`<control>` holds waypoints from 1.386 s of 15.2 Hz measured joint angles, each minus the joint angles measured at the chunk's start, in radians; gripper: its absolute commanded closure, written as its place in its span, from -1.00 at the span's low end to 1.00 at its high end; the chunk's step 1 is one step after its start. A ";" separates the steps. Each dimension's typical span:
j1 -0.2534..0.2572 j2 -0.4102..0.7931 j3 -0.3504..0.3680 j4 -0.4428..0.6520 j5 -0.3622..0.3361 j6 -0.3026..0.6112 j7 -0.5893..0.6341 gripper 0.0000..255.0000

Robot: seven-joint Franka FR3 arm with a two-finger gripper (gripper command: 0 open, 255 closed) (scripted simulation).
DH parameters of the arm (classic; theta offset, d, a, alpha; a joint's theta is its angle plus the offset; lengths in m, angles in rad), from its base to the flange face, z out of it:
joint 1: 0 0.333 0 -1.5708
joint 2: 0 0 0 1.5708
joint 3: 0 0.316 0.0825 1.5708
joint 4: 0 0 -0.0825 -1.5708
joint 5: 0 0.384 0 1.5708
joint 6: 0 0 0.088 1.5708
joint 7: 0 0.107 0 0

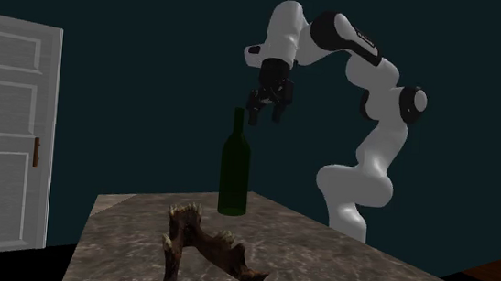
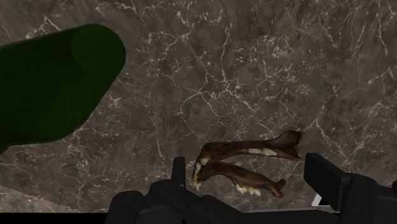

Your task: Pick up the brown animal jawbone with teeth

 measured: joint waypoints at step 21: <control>-0.379 0.507 0.665 0.040 -0.064 0.367 1.355 -1.00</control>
